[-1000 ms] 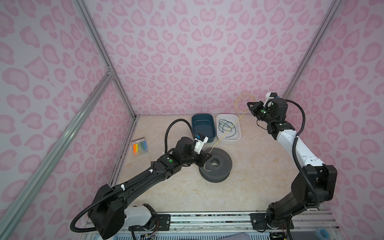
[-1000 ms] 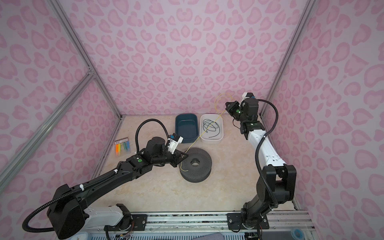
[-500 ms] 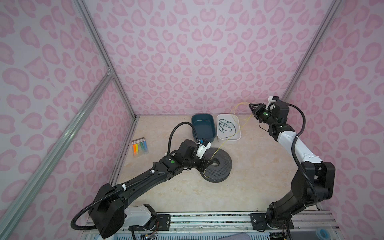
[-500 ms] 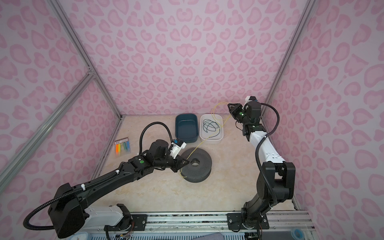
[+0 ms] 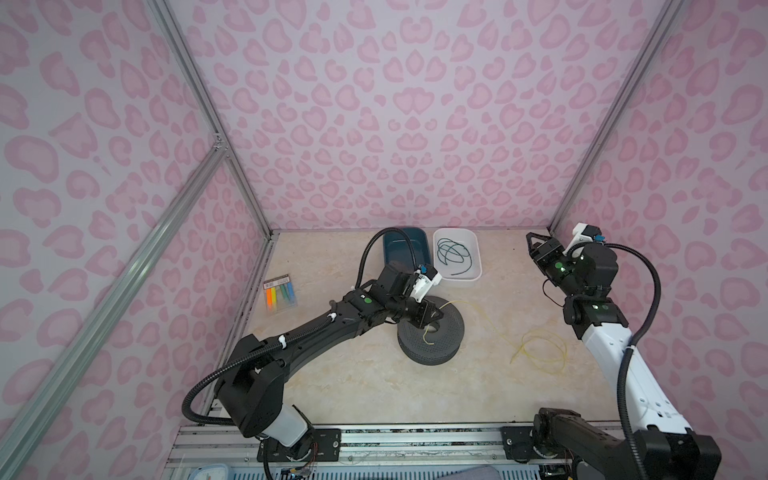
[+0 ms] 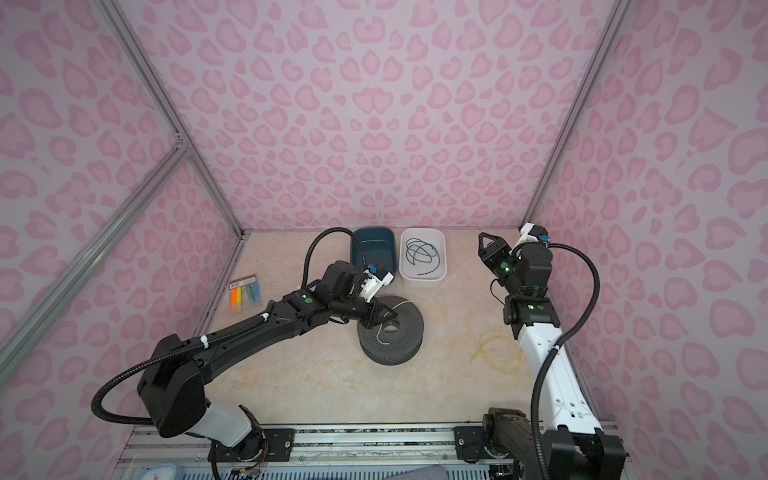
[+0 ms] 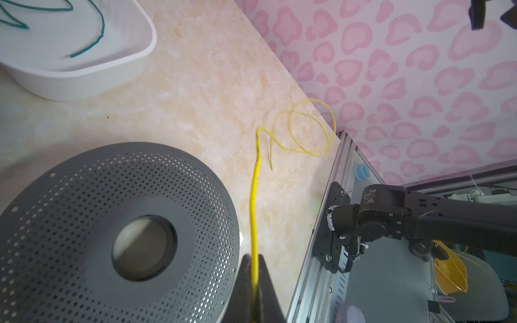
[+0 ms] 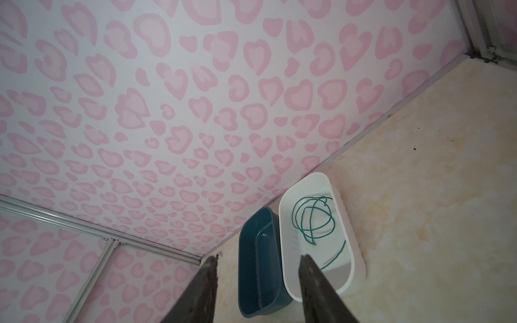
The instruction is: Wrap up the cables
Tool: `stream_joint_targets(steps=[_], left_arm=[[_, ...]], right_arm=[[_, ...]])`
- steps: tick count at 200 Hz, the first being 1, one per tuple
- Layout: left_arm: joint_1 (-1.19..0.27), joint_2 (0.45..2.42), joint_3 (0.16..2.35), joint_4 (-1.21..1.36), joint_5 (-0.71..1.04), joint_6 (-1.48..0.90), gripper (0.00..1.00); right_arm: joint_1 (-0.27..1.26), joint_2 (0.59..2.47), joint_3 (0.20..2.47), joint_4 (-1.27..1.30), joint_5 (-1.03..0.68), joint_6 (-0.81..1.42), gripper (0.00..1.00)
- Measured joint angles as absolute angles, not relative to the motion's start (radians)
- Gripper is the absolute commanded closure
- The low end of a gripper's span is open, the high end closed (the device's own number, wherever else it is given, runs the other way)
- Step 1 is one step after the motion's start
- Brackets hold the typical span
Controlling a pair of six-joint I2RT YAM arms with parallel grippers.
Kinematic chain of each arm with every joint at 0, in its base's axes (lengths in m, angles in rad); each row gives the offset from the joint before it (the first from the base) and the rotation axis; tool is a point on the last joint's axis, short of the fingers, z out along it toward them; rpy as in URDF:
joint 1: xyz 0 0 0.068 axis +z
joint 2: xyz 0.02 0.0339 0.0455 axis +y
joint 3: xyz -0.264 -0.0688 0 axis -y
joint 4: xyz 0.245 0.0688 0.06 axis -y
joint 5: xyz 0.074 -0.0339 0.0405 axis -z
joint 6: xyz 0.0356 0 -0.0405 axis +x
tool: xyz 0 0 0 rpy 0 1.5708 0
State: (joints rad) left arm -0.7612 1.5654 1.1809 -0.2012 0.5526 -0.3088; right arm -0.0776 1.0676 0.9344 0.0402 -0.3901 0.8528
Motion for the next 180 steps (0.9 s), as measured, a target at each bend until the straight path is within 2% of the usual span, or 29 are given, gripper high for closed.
stream_joint_targets(steps=[36, 61, 95, 138, 149, 167, 180], left_arm=[[-0.761, 1.601, 1.24, -0.199, 0.501, -0.303, 0.96], [-0.761, 1.611, 1.26, -0.186, 0.443, -0.303, 0.96], [-0.761, 1.619, 1.275, -0.176, 0.42, -0.303, 0.96], [-0.762, 1.617, 1.274, -0.172, 0.419, -0.295, 0.96], [-0.764, 1.613, 1.27, -0.17, 0.42, -0.292, 0.96], [-0.768, 1.606, 1.262, -0.17, 0.427, -0.281, 0.96], [-0.774, 1.6, 1.256, -0.17, 0.433, -0.271, 0.96]], right_arm=[[0.03, 0.962, 0.879, -0.022, -0.412, 0.85, 0.42], [0.202, 0.929, 0.814, -0.015, -0.387, 0.897, 0.37], [0.365, 0.995, 0.715, 0.075, -0.347, 1.047, 0.35], [0.448, 1.105, 0.69, 0.223, -0.34, 1.21, 0.36], [0.451, 1.135, 0.69, 0.261, -0.333, 1.246, 0.43], [0.452, 1.181, 0.69, 0.297, -0.335, 1.288, 0.64], [0.455, 1.207, 0.69, 0.321, -0.341, 1.309, 0.83]])
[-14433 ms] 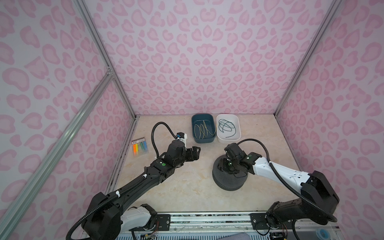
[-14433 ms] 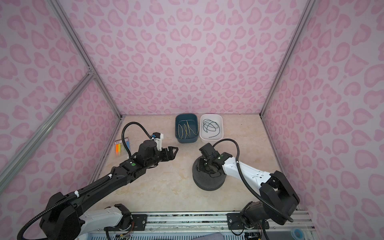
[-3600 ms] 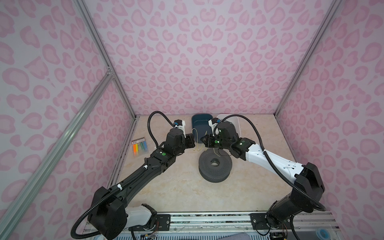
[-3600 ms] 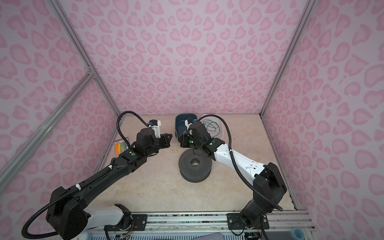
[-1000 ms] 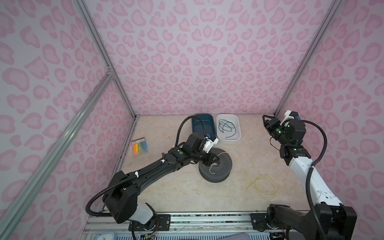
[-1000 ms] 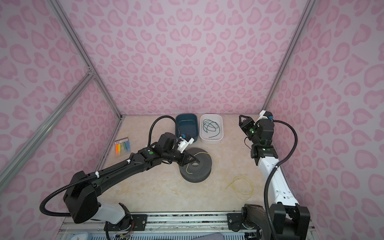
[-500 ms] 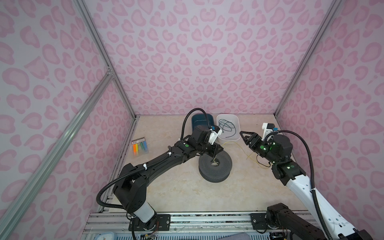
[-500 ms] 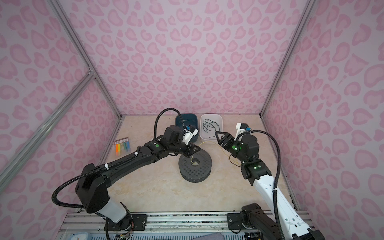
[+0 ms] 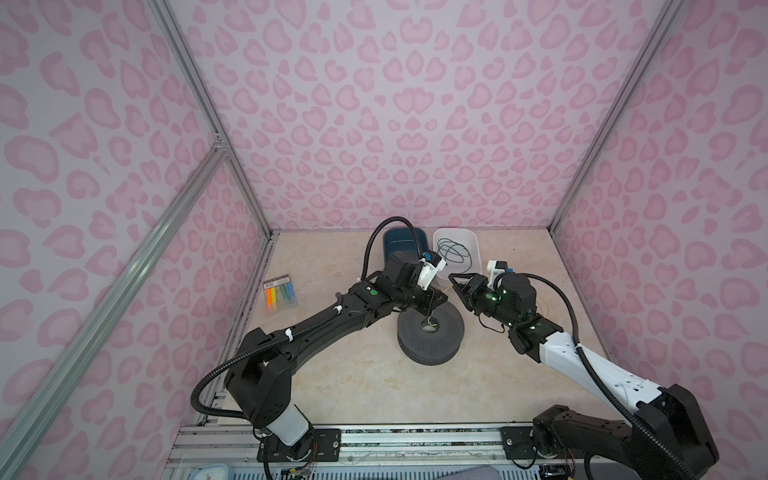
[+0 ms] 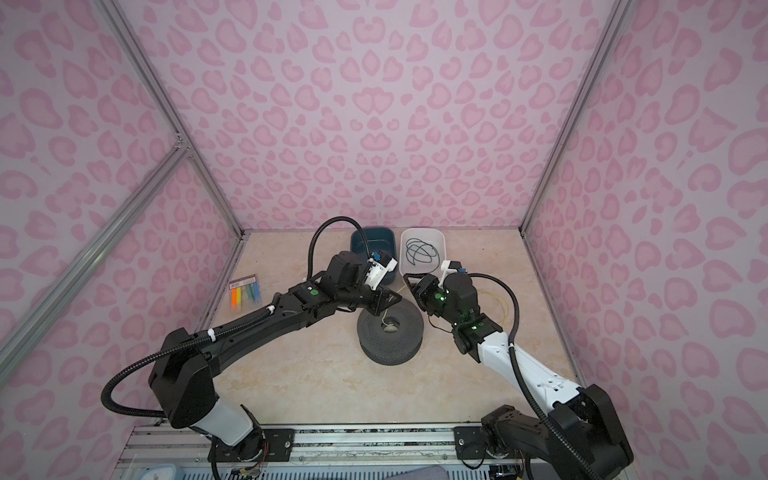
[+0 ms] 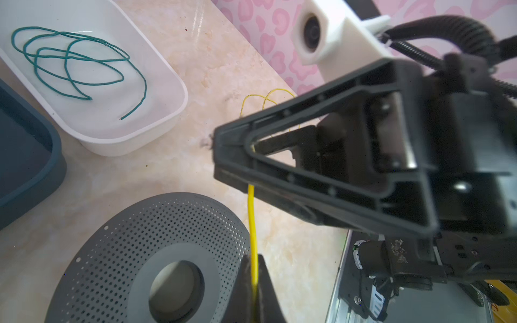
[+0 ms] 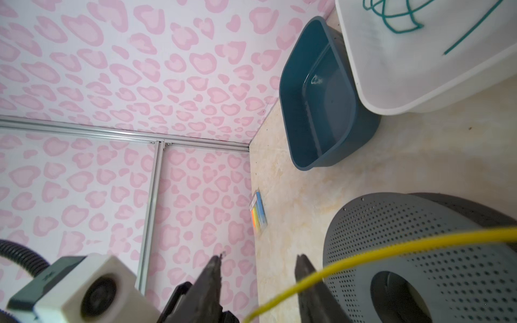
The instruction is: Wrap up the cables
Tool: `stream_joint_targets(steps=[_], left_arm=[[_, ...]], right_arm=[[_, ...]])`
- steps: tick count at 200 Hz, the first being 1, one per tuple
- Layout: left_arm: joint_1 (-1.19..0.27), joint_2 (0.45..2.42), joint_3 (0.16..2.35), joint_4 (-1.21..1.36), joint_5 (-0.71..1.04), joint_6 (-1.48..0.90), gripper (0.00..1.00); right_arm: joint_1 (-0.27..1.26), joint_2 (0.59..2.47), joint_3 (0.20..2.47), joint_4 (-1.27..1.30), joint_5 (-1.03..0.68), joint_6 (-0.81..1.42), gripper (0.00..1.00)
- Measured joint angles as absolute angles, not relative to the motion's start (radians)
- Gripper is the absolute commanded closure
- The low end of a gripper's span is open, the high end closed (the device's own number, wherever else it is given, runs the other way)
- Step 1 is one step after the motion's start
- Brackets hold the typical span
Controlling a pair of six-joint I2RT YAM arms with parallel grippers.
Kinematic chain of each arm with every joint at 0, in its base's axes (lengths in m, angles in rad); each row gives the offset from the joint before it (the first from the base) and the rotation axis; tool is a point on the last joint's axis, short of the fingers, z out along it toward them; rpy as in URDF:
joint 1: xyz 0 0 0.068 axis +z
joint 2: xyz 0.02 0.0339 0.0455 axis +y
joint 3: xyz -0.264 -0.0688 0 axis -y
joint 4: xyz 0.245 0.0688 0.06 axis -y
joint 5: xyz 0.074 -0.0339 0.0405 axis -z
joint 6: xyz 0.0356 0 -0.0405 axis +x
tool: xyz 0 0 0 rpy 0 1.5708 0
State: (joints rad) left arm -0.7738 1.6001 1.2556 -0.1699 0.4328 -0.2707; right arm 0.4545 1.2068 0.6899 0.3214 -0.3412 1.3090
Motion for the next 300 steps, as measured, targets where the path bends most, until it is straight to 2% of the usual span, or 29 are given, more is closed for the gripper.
stream_joint_targets(steps=[14, 27, 33, 46, 52, 65, 80, 113, 153, 158, 170, 186, 209, 236, 268, 300], left_arm=[[-0.782, 1.594, 1.246, -0.171, 0.433, -0.263, 0.96], [-0.79, 1.588, 1.234, -0.174, 0.428, -0.253, 0.91], [-0.794, 1.583, 1.23, -0.171, 0.423, -0.249, 0.82], [-0.801, 1.56, 1.214, -0.171, 0.423, -0.233, 0.54], [-0.807, 1.546, 1.205, -0.173, 0.426, -0.233, 0.45], [-0.81, 1.512, 1.178, -0.167, 0.424, -0.224, 0.33], [-0.81, 1.449, 1.115, -0.155, 0.405, -0.227, 0.28], [-0.807, 1.277, 0.891, -0.037, 0.324, -0.253, 0.29], [-0.808, 1.145, 0.682, 0.07, 0.128, -0.333, 0.51], [-0.806, 1.126, 0.671, 0.077, 0.093, -0.347, 0.49], [-0.79, 1.08, 0.649, 0.105, 0.035, -0.382, 0.35], [-0.723, 1.041, 0.634, 0.146, 0.024, -0.465, 0.33], [-0.619, 1.089, 0.654, 0.207, 0.123, -0.614, 0.31], [-0.603, 1.244, 0.791, 0.198, 0.302, -0.742, 0.31], [-0.601, 1.398, 0.912, 0.151, 0.473, -0.819, 0.39], [-0.604, 1.463, 0.971, 0.073, 0.545, -0.824, 0.55]], right_arm=[[0.453, 1.222, 0.69, 0.352, -0.353, 1.337, 0.99], [0.453, 1.224, 0.69, 0.377, -0.365, 1.343, 1.0], [0.453, 1.224, 0.69, 0.377, -0.371, 1.344, 1.0], [0.452, 1.218, 0.69, 0.383, -0.372, 1.342, 1.0], [0.451, 1.211, 0.69, 0.383, -0.365, 1.339, 1.0], [0.449, 1.188, 0.69, 0.38, -0.35, 1.331, 1.0], [0.453, 1.149, 0.69, 0.368, -0.337, 1.323, 1.0], [0.46, 1.095, 0.69, 0.335, -0.313, 1.312, 1.0], [0.459, 1.082, 0.719, 0.295, -0.297, 1.285, 1.0], [0.459, 1.08, 0.724, 0.293, -0.298, 1.278, 1.0], [0.459, 1.074, 0.728, 0.293, -0.309, 1.261, 1.0], [0.46, 1.058, 0.721, 0.292, -0.313, 1.238, 1.0], [0.464, 1.044, 0.702, 0.295, -0.324, 1.208, 1.0], [0.478, 1.04, 0.71, 0.308, -0.353, 1.128, 1.0], [0.514, 1.042, 0.767, 0.295, -0.38, 0.98, 1.0], [0.565, 1.045, 0.791, 0.252, -0.363, 0.86, 1.0]])
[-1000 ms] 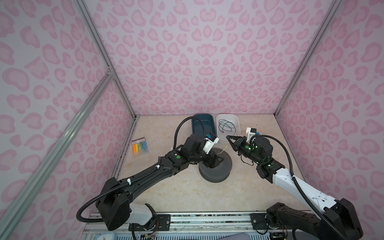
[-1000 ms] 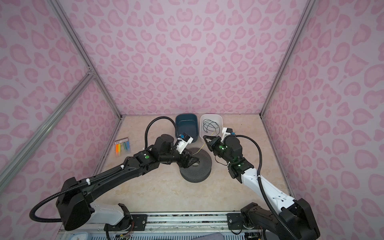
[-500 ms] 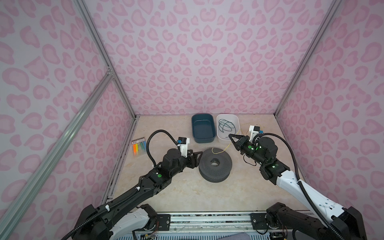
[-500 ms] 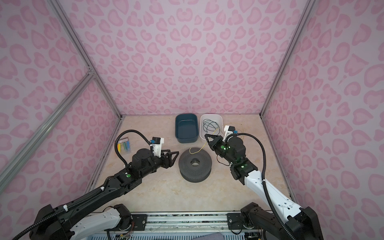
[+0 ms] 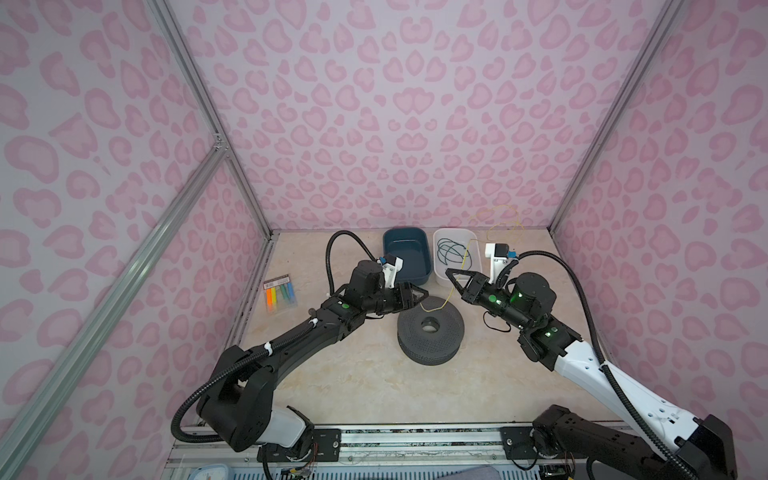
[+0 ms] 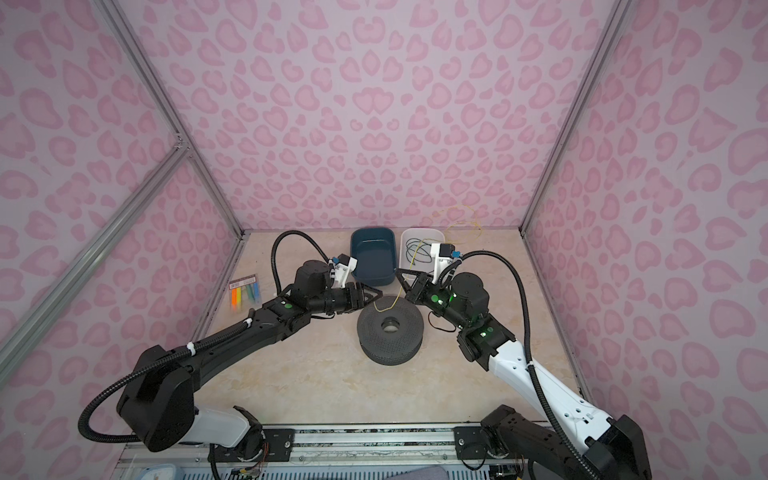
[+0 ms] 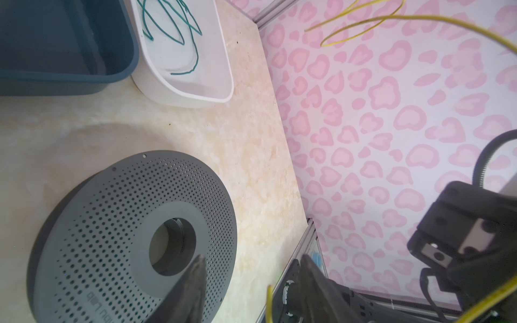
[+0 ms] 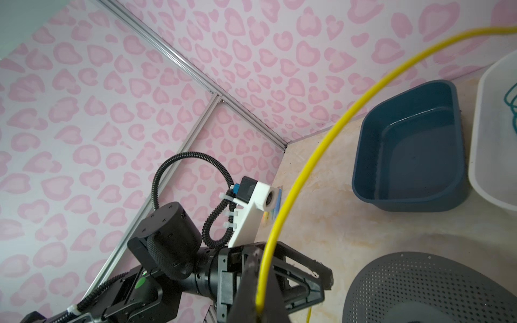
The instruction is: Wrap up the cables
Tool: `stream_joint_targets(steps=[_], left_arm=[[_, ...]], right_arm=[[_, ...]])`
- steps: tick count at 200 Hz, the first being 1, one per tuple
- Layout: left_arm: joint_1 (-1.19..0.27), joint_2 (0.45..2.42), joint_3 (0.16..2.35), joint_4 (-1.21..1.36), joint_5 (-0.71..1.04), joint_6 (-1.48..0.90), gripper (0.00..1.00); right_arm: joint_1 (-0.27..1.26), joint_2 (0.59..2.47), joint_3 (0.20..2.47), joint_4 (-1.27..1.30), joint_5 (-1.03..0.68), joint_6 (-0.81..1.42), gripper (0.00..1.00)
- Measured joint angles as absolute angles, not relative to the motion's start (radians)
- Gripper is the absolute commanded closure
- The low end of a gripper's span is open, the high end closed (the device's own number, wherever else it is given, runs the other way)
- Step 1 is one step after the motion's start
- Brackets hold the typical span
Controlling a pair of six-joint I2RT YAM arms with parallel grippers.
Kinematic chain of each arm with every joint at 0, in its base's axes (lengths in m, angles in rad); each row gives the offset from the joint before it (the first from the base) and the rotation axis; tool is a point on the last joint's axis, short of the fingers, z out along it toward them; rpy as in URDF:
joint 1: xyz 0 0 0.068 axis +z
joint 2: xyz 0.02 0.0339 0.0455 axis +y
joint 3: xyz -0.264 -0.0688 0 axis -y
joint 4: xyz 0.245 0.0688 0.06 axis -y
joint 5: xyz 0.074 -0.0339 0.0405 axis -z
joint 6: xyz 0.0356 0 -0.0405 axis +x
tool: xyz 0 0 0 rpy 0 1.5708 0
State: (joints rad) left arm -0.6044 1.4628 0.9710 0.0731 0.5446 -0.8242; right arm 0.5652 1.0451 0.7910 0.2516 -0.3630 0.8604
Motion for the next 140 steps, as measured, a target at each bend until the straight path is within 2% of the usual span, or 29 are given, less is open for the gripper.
stream_joint_targets(steps=[9, 17, 38, 93, 140], left_arm=[[-0.606, 1.47, 0.973, 0.059, 0.554, -0.824, 0.62], [-0.607, 1.475, 0.973, 0.046, 0.56, -0.82, 0.74], [-0.61, 1.478, 0.975, 0.029, 0.56, -0.812, 0.96], [-0.607, 1.464, 0.971, 0.019, 0.532, -0.81, 0.97], [-0.574, 1.274, 0.853, 0.072, 0.388, -0.872, 0.97]], right_arm=[[0.572, 1.05, 0.791, 0.24, -0.358, 0.841, 1.0], [0.576, 1.055, 0.791, 0.233, -0.352, 0.827, 1.0], [0.585, 1.058, 0.792, 0.21, -0.336, 0.8, 1.0], [0.602, 1.048, 0.799, 0.165, -0.287, 0.756, 1.0], [0.604, 0.994, 0.732, 0.133, -0.15, 0.773, 1.0]])
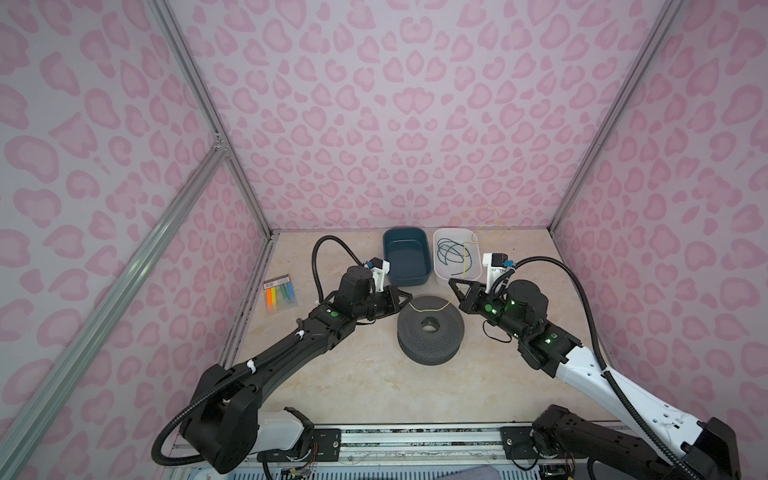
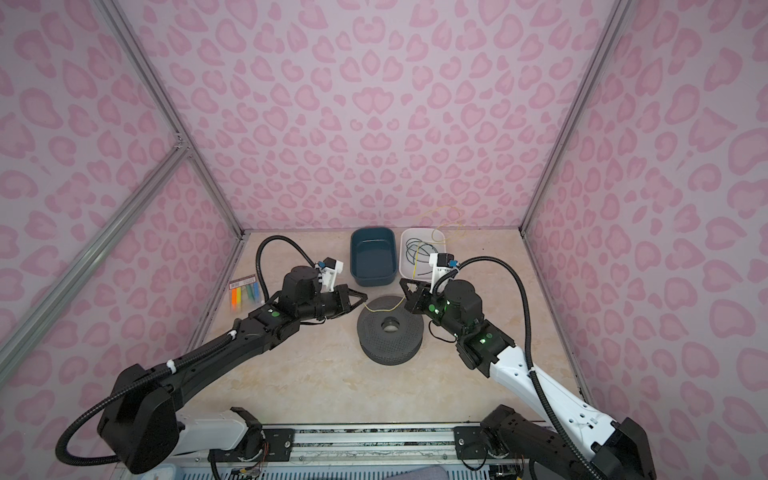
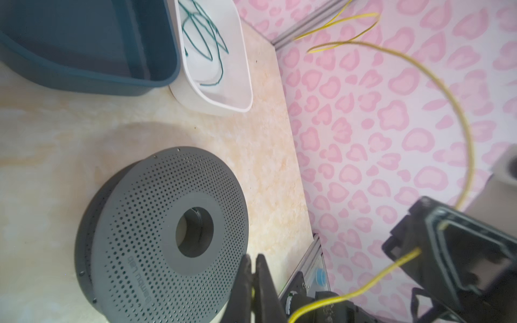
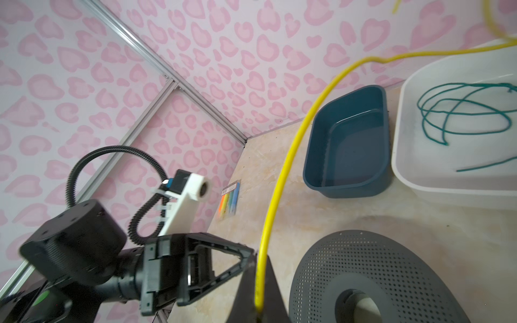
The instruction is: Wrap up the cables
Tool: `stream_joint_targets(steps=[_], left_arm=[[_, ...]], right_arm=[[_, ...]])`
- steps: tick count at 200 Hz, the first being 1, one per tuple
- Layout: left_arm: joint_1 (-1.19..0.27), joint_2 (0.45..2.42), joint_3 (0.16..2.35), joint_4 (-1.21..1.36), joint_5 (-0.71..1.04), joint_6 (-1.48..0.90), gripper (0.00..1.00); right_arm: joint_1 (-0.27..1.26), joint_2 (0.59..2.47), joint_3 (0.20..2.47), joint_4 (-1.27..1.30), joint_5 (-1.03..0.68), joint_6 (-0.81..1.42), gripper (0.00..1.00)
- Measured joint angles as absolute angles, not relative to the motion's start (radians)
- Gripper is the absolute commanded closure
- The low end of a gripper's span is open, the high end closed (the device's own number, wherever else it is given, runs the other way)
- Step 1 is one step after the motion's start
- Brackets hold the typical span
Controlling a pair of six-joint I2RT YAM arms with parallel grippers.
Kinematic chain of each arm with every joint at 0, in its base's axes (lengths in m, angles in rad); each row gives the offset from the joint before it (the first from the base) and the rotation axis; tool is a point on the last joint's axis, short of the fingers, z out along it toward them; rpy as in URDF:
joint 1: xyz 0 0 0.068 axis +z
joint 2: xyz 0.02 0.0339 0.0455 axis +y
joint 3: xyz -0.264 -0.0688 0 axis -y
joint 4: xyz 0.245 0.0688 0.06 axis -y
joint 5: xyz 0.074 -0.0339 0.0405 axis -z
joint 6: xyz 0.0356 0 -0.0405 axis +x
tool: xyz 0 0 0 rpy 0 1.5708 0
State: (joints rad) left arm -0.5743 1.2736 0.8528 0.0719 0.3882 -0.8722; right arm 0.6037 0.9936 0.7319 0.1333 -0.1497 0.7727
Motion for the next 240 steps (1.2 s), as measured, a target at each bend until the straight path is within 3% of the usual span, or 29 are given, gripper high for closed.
stream_joint_targets(steps=[106, 130, 140, 157, 202, 240], left_arm=[[-0.577, 0.99, 0.649, 0.26, 0.174, -1.069, 0.96], [-0.577, 0.97, 0.646, 0.249, 0.115, -1.051, 0.66], [-0.564, 0.963, 0.66, 0.206, 0.036, -1.033, 0.41], [-0.562, 0.957, 0.71, 0.123, -0.021, -0.954, 0.3], [-0.576, 0.987, 0.909, -0.1, -0.097, -0.659, 0.42], [-0.813, 1.207, 1.103, -0.231, -0.078, -0.35, 0.45]], right_arm=[[0.616, 0.995, 0.601, 0.353, -0.083, 0.979, 1.0], [0.616, 0.996, 0.614, 0.351, -0.056, 0.981, 1.0], [0.606, 0.997, 0.625, 0.349, -0.001, 0.978, 1.0], [0.607, 1.001, 0.644, 0.345, 0.017, 0.967, 1.0], [0.607, 1.01, 0.694, 0.277, 0.008, 0.923, 1.0], [0.606, 1.039, 0.736, 0.212, -0.036, 0.911, 1.0]])
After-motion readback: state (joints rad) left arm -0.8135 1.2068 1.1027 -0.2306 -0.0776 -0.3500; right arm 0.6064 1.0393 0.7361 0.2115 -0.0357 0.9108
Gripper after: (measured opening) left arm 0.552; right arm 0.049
